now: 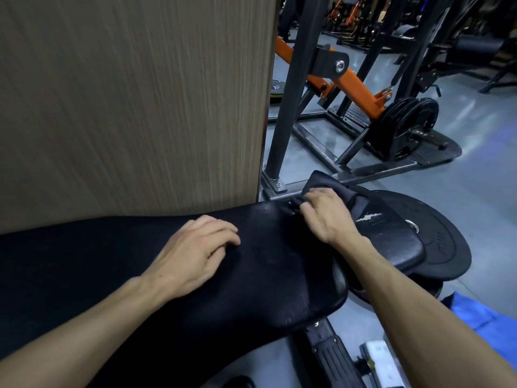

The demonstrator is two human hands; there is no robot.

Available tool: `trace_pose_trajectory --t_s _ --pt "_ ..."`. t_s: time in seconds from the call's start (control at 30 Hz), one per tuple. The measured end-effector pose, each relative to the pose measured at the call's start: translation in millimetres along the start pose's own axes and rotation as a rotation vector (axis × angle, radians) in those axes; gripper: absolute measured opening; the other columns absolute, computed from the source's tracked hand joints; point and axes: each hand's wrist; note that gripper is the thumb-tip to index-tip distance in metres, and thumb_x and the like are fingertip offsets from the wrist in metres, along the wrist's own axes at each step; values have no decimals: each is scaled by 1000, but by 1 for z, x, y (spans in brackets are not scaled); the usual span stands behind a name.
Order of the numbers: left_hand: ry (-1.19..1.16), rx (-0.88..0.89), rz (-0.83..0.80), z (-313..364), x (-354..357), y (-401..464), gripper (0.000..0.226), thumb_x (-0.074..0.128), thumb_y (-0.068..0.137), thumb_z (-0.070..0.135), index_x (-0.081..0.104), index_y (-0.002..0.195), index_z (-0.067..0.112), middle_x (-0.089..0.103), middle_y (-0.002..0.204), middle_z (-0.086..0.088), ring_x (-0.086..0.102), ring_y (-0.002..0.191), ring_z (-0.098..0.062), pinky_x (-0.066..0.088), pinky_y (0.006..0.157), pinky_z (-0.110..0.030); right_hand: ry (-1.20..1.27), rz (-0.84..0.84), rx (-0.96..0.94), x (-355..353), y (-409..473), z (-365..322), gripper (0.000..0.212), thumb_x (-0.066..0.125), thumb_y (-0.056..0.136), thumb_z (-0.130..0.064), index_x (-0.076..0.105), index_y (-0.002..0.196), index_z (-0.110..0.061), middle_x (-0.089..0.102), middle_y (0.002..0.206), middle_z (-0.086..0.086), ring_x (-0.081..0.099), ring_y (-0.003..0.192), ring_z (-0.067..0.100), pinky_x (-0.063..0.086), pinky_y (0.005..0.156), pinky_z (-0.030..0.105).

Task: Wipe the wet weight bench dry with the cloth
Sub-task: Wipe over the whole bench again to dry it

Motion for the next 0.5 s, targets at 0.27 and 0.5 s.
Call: trace_pose_trajectory --t_s 0.27,0.5 --pt "118 -106 -51 -29 -19 -67 40 34 97 47 62 125 39 54 141 18 47 130 -10 41 104 -35 238 -16 59 -46 -137 -8 34 49 92 -19 69 117 -8 66 120 9 47 118 14 16 107 16" --pt "140 -266 2 -27 -28 -105 50 28 96 51 60 132 36 54 142 16 43 132 -11 34 109 -37 150 -369 -175 -13 -155 -58 70 24 88 -69 38 151 -42 12 161 -23 -5 150 -1 -10 123 35"
Point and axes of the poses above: each hand's wrist, its own y-axis towards the middle knuckle, its own x-axis out of the palm, z = x × y
